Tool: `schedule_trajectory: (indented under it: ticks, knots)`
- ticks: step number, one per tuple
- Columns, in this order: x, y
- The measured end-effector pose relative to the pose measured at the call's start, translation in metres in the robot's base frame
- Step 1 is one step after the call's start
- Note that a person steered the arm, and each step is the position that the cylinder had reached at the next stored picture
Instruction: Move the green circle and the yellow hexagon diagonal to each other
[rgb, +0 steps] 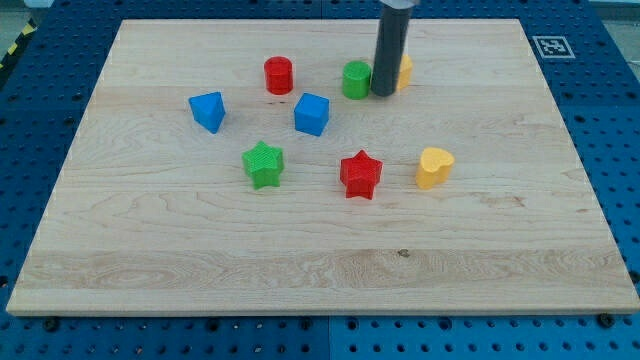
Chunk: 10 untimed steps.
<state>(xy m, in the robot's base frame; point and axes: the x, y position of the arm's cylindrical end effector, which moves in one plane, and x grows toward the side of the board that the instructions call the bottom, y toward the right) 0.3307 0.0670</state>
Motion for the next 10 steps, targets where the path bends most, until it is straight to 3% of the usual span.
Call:
schedule_trajectory:
  ticks: [2, 5, 10]
  knots:
    - [-0.013, -0.031]
    - [-0.008, 0.013]
    - [-0.002, -0.072]
